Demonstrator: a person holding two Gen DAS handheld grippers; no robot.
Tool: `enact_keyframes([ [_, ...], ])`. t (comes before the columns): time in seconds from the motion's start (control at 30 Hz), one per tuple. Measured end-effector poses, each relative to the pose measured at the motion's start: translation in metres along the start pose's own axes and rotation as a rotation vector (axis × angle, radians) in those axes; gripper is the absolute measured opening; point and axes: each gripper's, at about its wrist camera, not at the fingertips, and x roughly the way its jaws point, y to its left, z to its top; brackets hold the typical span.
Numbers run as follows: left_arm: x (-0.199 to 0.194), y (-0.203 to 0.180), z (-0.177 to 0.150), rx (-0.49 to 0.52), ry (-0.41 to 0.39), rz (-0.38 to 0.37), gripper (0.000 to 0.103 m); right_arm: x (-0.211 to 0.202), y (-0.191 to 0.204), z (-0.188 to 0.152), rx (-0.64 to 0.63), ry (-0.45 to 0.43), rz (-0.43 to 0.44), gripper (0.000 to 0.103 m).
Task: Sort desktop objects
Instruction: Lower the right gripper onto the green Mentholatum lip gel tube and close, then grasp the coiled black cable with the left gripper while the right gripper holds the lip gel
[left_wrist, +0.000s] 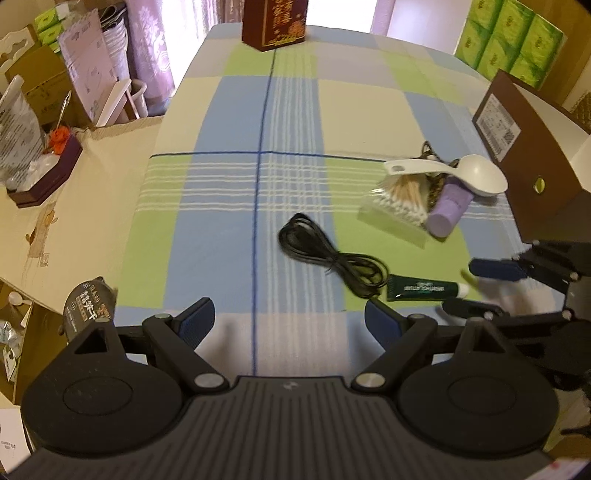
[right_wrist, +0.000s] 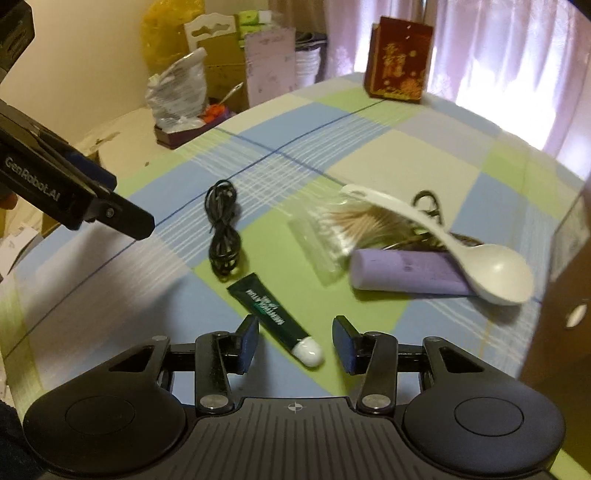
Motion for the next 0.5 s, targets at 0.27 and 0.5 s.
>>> enact_keyframes([
  [0.27,0.005,-0.003,0.002,0.019,0.003,-0.039,0.086,-0.012,-0.006,-0.012,0.101,0.034,-0.055,0.013],
  [0.5,0.02,-0.017,0.017,0.023,-0.007,-0.11,0.086,-0.042,-0.024,-0.043,0.269,0.055,-0.109,0.013],
])
